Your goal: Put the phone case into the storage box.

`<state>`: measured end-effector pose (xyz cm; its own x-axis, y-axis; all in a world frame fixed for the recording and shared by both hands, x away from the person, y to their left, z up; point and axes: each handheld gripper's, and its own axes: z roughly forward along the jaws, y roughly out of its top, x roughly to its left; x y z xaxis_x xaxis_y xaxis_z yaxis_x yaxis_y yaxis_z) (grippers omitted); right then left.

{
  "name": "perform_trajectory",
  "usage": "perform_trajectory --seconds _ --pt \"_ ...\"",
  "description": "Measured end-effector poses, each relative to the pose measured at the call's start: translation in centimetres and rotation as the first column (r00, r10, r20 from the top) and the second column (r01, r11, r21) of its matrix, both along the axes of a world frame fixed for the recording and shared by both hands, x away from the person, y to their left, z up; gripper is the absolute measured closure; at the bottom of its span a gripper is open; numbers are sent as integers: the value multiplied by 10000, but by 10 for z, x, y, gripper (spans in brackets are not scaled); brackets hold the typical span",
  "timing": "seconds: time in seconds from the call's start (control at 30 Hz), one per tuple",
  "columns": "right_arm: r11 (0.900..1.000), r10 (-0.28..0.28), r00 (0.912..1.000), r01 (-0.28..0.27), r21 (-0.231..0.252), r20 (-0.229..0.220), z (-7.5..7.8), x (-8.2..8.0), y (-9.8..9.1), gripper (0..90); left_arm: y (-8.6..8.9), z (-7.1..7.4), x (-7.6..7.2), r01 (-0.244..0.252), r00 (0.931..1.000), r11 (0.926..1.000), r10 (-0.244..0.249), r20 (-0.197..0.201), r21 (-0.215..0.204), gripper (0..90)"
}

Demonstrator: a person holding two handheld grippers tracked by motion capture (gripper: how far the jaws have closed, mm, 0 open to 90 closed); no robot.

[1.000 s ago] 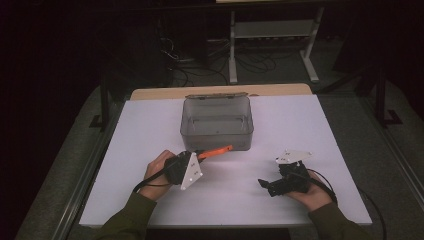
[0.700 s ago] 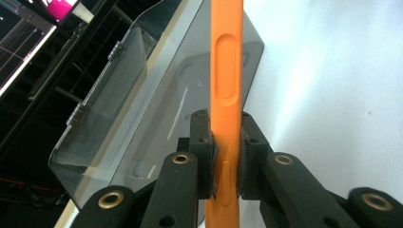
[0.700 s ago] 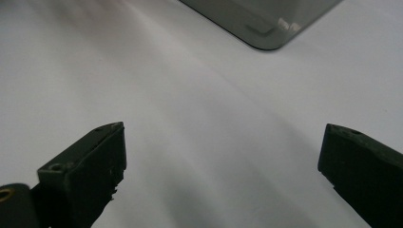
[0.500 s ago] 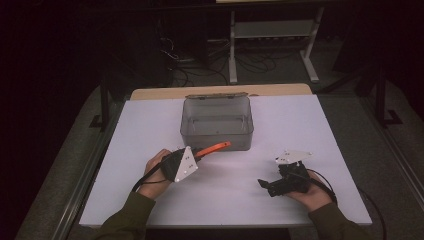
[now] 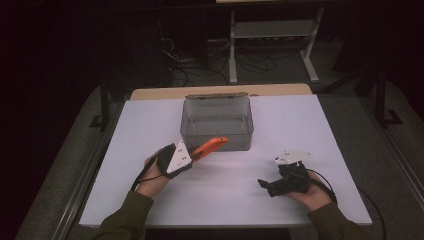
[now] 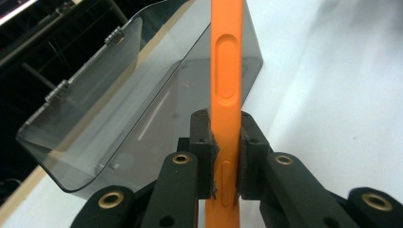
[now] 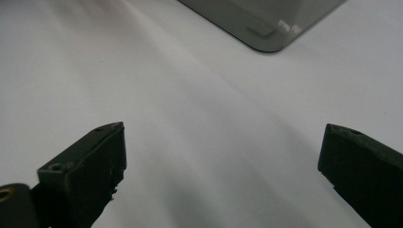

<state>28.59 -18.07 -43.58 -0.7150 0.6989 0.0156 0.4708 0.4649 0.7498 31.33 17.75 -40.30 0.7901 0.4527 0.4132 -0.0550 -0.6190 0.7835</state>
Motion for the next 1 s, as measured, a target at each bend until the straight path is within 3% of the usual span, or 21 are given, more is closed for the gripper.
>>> perform_trajectory --seconds 0.27,0.43,0.63,0.8,1.0 --pt "10000 -2 10000 2 2 14 0 0 0 17 6 1 4 -91 9984 9981 56 -569 -615 798" --pt "10000 -17 10000 17 2 4 0 0 0 17 10 2 8 -151 9949 9929 31 -1008 -1183 798" --pt "10000 -20 10000 20 10 6 1 0 0 17 17 3 12 -166 9864 9810 -155 -1636 -1931 798" --pt "10000 -20 10000 19 20 19 1 0 0 17 22 3 16 -226 9787 9724 -258 -2034 -2322 798" --pt "10000 -8 10000 8 7 48 1 0 1 17 28 2 20 -361 9636 9532 -464 -2633 -3003 798"
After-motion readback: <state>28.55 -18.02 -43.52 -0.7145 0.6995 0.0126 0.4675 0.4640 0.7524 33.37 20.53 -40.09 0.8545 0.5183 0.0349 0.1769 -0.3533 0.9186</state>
